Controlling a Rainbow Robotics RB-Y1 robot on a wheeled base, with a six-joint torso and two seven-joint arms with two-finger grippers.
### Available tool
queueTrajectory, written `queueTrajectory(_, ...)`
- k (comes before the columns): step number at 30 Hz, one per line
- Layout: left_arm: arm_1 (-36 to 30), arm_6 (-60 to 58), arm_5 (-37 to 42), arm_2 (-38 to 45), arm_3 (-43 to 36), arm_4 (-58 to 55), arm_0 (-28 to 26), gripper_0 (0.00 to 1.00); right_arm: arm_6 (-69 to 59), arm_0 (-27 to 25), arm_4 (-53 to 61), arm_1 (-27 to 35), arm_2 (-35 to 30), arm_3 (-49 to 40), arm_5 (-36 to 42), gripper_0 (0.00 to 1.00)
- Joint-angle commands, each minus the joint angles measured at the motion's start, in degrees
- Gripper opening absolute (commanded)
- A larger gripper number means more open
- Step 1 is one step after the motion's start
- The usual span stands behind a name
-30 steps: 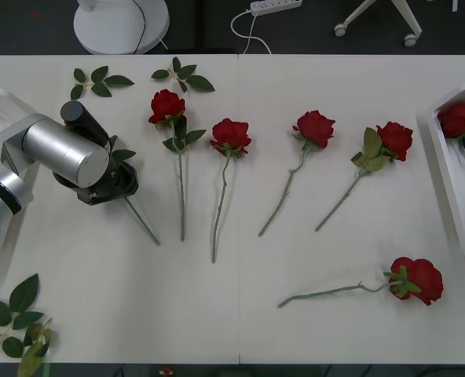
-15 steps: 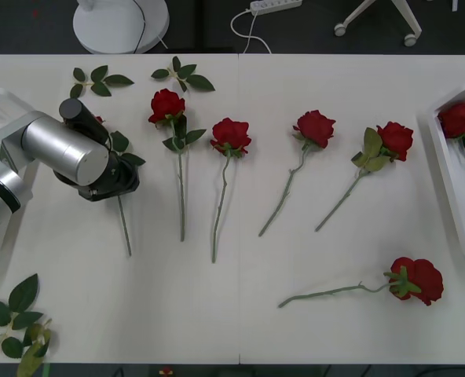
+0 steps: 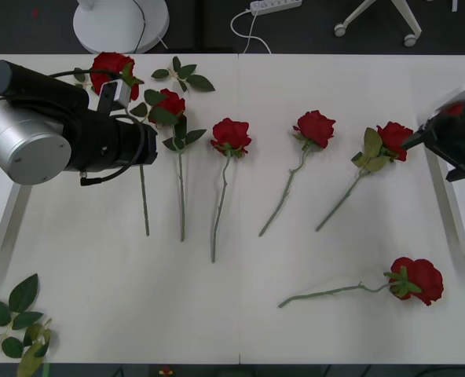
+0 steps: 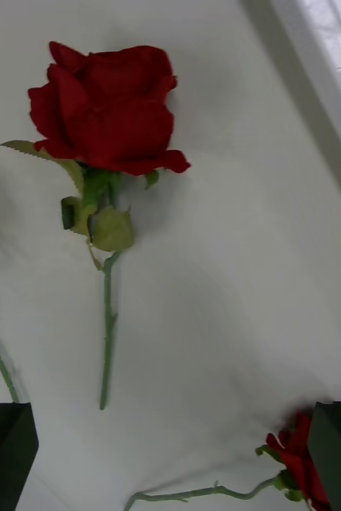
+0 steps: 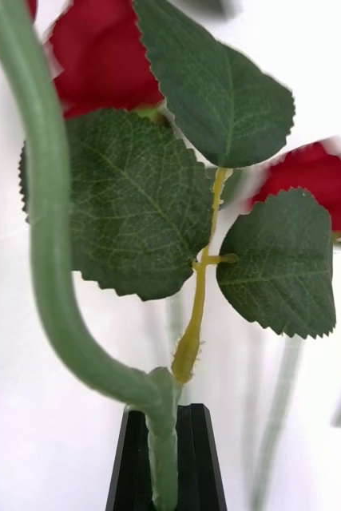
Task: Place the red flowers into the right box and the blue flowers into the left box. If a person shows an open palm, hand one flower to the person first, then continue sorting.
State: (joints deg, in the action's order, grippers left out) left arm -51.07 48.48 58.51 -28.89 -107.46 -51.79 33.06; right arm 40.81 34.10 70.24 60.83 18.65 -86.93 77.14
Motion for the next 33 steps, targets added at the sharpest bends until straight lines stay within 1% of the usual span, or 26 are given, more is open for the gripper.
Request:
queueTrajectory(1, 1.15, 1.01, -6.48, 4.46, -7.77, -0.42, -1.95, 0.00, -4.77, 5.36, 0.42, -3.00, 5.17, 1.59, -4.63, 1.00)
queueTrajectory(6, 8.36, 1.53, -15.97, 4.55, -10.14, 3.10, -1.86, 0.00, -3.63, 11.34, 0.24, -6.52, 11.93, 9.32, -5.77, 1.00)
queueTrajectory(7, 9.85, 1.62, -16.85, 4.55, -10.32, 3.98, -1.69, 0.00, -3.45, 12.04, 0.16, -7.05, 12.81, 10.64, -5.86, 1.00)
queueTrajectory(12, 16.80, 2.06, -17.11, 4.55, -10.93, 8.64, 1.04, 0.00, -2.31, 14.76, -1.07, -11.00, 16.77, 16.09, -8.06, 1.00)
queueTrajectory(15, 19.96, 2.50, -17.20, 4.46, -10.93, 11.01, 2.62, 0.00, -2.14, 15.38, -1.78, -12.32, 18.18, 18.20, -9.46, 1.00)
queueTrajectory(20, 24.71, 2.59, -17.20, 3.41, -10.93, 15.14, 4.46, 0.00, -1.34, 15.38, -1.95, -12.85, 18.35, 18.81, -9.20, 1.00)
queueTrajectory(22, 25.76, 2.50, -17.20, 2.88, -10.84, 16.90, 5.08, 0.00, -0.91, 15.47, -1.34, -12.41, 18.35, 18.73, -8.85, 1.00)
queueTrajectory(25, 26.20, 1.97, -17.29, 1.56, -10.84, 19.80, 5.96, 0.00, 0.41, 15.55, 1.56, -9.77, 18.35, 17.14, -8.41, 1.00)
queueTrajectory(28, 26.90, 1.89, -18.78, 0.51, -10.67, 21.73, 6.57, 0.00, 6.92, 16.08, 9.56, -5.02, 18.35, 16.18, -8.41, 1.00)
queueTrajectory(30, 27.78, 1.62, -20.01, -0.46, -10.76, 23.75, 6.75, 0.00, 16.67, 16.08, 16.68, -1.16, 18.35, 16.18, -8.14, 1.00)
queueTrajectory(31, 27.87, 1.53, -20.01, -0.55, -10.67, 23.75, 6.84, 0.00, 19.40, 16.17, 17.91, -0.37, 18.35, 16.18, -7.79, 1.00)
queueTrajectory(33, 28.31, 1.45, -20.10, -0.81, -10.67, 24.81, 7.19, 0.00, 30.30, 16.17, 20.72, 2.27, 18.26, 16.18, -6.56, 1.00)
